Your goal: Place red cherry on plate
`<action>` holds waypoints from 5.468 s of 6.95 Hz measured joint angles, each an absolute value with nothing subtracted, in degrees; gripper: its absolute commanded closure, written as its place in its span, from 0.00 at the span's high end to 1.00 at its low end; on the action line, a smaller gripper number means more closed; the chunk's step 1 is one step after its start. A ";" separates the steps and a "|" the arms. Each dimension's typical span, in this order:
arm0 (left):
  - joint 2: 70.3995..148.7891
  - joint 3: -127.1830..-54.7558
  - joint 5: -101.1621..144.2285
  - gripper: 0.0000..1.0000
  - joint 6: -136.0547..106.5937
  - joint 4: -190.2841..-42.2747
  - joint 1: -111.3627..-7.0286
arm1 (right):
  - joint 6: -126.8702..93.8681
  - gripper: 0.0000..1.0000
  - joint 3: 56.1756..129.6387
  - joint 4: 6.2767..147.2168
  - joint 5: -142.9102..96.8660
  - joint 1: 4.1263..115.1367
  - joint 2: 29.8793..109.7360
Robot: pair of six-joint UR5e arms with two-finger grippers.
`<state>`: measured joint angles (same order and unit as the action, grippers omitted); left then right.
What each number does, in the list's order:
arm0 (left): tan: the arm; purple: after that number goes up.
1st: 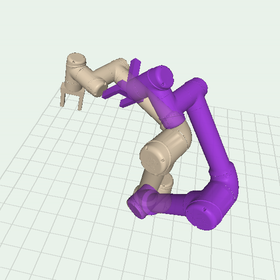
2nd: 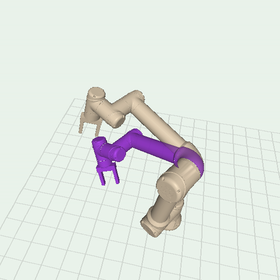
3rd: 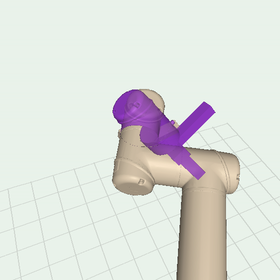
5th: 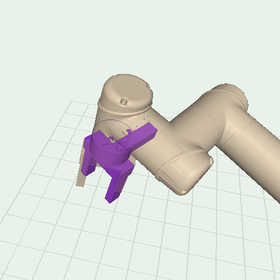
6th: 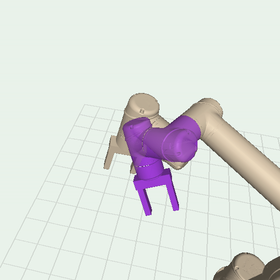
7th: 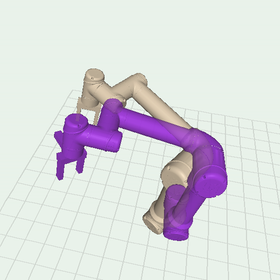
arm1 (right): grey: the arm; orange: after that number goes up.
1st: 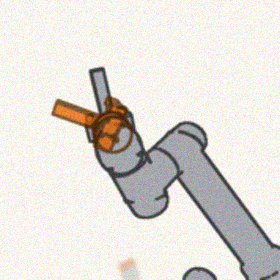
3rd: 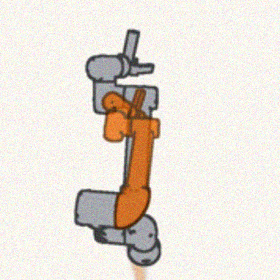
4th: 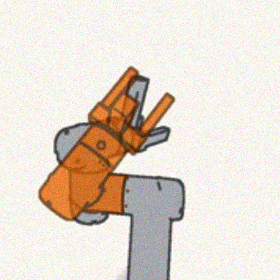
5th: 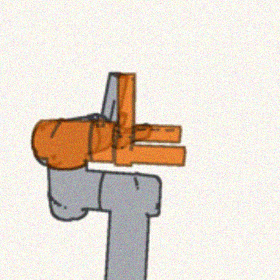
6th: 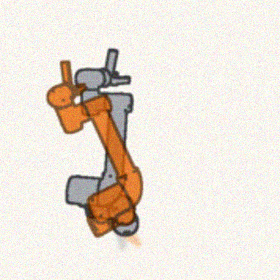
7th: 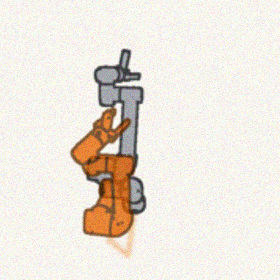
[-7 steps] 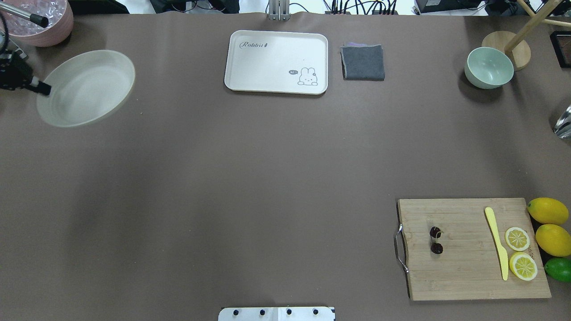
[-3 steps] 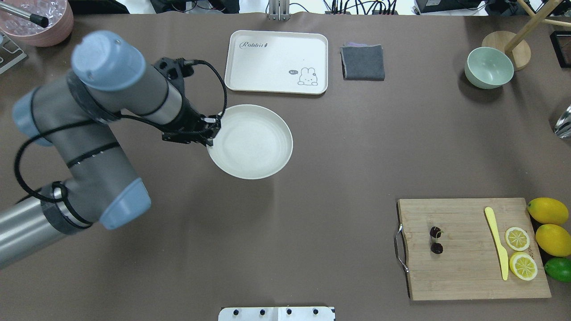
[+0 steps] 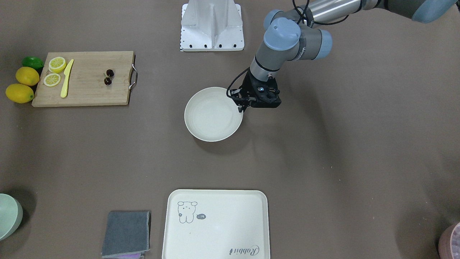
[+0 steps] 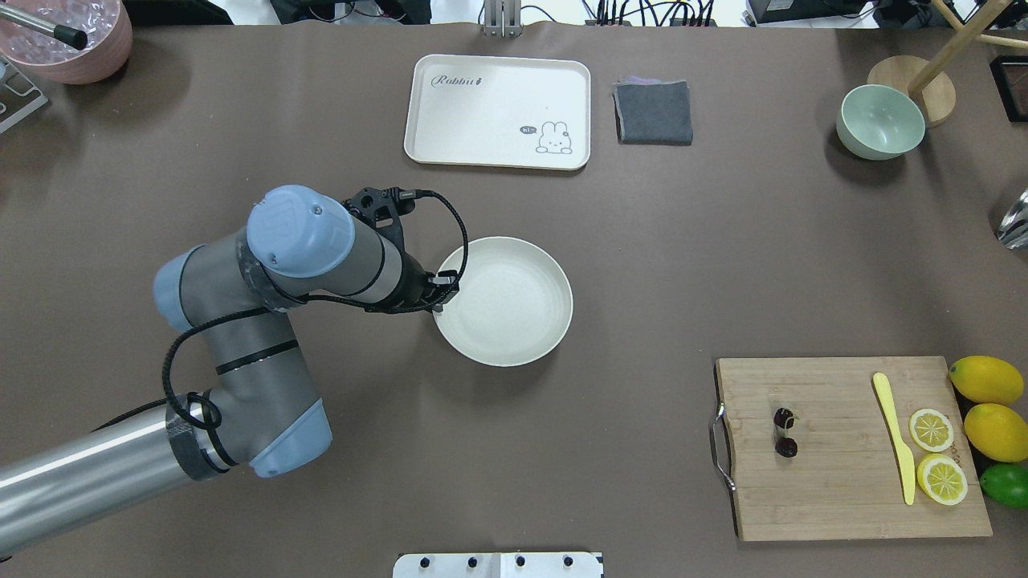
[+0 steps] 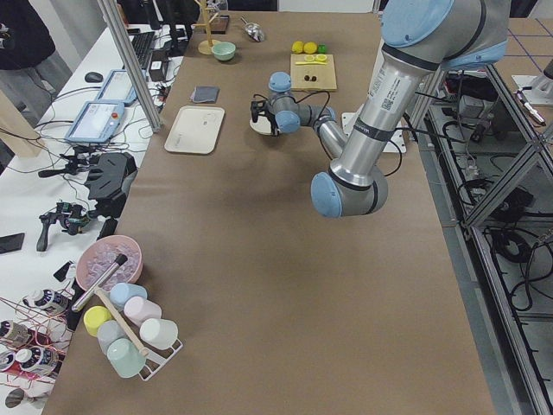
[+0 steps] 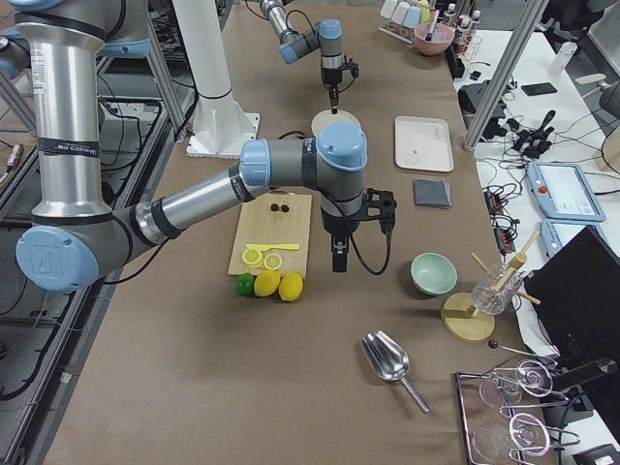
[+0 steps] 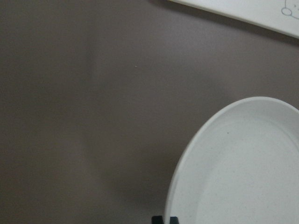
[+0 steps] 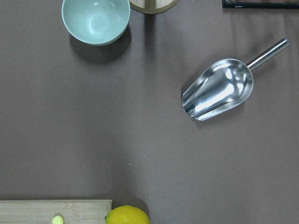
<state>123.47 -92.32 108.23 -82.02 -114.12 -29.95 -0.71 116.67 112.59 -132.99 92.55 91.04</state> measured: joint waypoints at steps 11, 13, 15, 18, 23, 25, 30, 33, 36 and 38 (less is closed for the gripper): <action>102.29 -112.38 137.55 0.99 -64.79 -109.32 -57.55 | -2.42 1.00 117.24 112.67 -133.52 89.72 90.58; 97.02 -114.14 140.90 0.99 -60.50 -109.57 -62.25 | -10.66 1.00 120.90 111.89 -132.83 83.78 90.67; 95.63 -113.83 141.24 0.99 -59.13 -109.71 -62.75 | -26.24 1.00 124.62 106.57 -130.92 73.03 89.57; 95.03 -110.92 140.83 0.99 -51.32 -109.75 -62.89 | -45.32 0.98 127.20 97.42 -121.73 54.81 89.43; 94.43 -110.13 140.71 0.99 -50.09 -109.72 -64.44 | -76.29 0.92 129.73 85.74 -100.07 24.34 92.72; 94.58 -109.51 140.71 0.99 -49.91 -109.69 -64.88 | -78.66 0.90 124.49 73.30 -96.44 21.05 97.43; 95.00 -109.34 140.71 0.99 -49.92 -109.69 -64.90 | -79.19 0.00 120.35 63.99 -95.43 20.12 102.01; 94.87 -109.50 140.71 0.99 -49.94 -109.74 -64.86 | -79.64 0.00 120.64 63.15 -94.46 19.28 103.03; 94.99 -109.42 140.71 0.99 -50.01 -109.78 -64.86 | -80.14 0.00 123.39 64.07 -94.81 19.50 103.03; 95.14 -109.37 140.71 0.99 -50.07 -109.78 -64.74 | -76.75 0.00 129.34 71.29 -105.37 29.59 101.89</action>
